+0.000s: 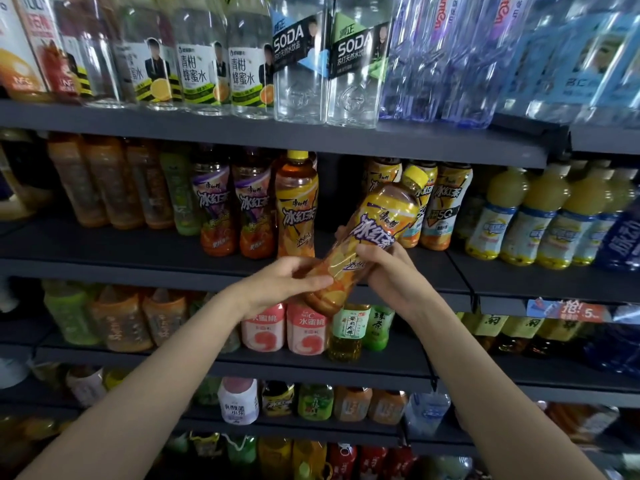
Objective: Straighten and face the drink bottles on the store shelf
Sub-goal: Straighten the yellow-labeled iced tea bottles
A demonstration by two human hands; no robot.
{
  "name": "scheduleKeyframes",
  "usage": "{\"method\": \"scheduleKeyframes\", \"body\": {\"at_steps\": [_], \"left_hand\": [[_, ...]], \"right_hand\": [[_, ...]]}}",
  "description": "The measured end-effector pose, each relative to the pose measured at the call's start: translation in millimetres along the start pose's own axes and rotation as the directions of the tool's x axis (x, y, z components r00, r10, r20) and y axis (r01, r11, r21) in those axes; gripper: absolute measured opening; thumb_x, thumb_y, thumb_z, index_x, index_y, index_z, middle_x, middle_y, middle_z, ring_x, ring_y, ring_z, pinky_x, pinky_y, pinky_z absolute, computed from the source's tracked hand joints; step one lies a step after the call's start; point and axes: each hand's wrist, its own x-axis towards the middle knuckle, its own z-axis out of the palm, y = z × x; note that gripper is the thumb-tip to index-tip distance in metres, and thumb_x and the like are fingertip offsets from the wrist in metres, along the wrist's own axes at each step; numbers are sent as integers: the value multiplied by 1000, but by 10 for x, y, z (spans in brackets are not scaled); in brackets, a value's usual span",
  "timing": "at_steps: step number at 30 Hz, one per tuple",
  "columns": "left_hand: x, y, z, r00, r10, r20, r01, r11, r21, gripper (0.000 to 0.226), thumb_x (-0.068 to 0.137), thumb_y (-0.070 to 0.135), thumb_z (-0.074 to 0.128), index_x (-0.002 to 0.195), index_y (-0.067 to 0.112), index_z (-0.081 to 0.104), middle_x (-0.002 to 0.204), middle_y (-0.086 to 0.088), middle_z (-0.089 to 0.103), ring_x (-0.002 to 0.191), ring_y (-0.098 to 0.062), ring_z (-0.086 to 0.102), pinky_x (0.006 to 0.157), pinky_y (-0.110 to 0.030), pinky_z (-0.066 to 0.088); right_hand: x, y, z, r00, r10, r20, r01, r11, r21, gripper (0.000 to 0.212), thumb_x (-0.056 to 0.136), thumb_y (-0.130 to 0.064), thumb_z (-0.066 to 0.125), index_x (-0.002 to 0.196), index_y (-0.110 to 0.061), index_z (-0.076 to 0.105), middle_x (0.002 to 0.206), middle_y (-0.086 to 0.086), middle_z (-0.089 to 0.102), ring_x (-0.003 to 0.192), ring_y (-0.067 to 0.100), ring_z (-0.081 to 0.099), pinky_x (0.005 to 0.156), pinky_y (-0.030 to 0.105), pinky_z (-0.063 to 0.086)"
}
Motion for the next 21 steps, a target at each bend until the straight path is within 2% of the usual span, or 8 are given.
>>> {"method": "scheduleKeyframes", "body": {"at_steps": [4,7,10,13,16,18,19,21], "left_hand": [[-1,53,50,986,53,-158,-75,988,-138,26,82,15,66,106,22,58,105,-1,65,95,-12,64,79,-22,53],[-57,111,50,996,30,-84,-41,991,-127,38,79,24,66,115,21,56,110,-2,66,100,-15,65,85,-28,53],[-89,142,133,996,26,-81,-21,998,64,62,66,36,73,122,23,50,114,3,63,106,-13,61,95,-33,48],[-49,117,220,965,87,-246,-21,966,259,74,69,34,78,132,20,43,124,3,56,112,-13,53,100,-35,44],[-56,79,350,850,278,-446,-37,878,476,71,70,28,80,128,17,41,122,3,50,111,-12,48,93,-29,41],[-62,59,379,786,395,-475,-60,814,578,73,70,28,80,129,17,39,129,1,47,118,-16,45,97,-31,40],[-78,76,356,809,390,-439,-73,809,584,73,72,29,79,132,17,38,131,1,45,120,-16,44,97,-30,39],[-126,163,231,934,209,-289,-67,898,434,69,78,33,72,136,21,36,127,6,49,118,-12,46,92,-25,38]], "right_hand": [[-25,-75,95,997,23,-80,-23,1000,3,36,86,-8,64,120,-6,52,103,6,67,103,24,63,95,41,50],[-38,-120,180,986,14,-166,-20,999,-35,31,86,-12,65,115,-8,56,102,5,69,100,23,66,90,38,53],[-37,-162,252,954,-8,-299,-39,988,-152,41,79,-17,74,115,-6,59,102,8,70,93,24,68,82,37,57],[-10,-191,268,928,-90,-361,-64,917,-393,45,75,-27,79,111,-9,60,101,5,70,91,19,67,75,32,55],[-25,-201,343,906,-113,-407,-101,878,-467,61,63,-42,83,106,-6,60,100,11,69,92,24,67,80,43,57],[-45,-190,352,888,-135,-439,-74,901,-427,67,55,-43,86,106,-9,58,99,10,69,92,24,67,81,47,57],[-63,-203,344,887,-141,-439,-59,910,-411,63,57,-38,87,106,-12,57,100,7,69,93,23,67,83,46,56],[-119,-262,291,910,-120,-397,-44,924,-380,52,63,-25,86,105,-16,58,102,5,70,96,23,67,87,44,55]]}}
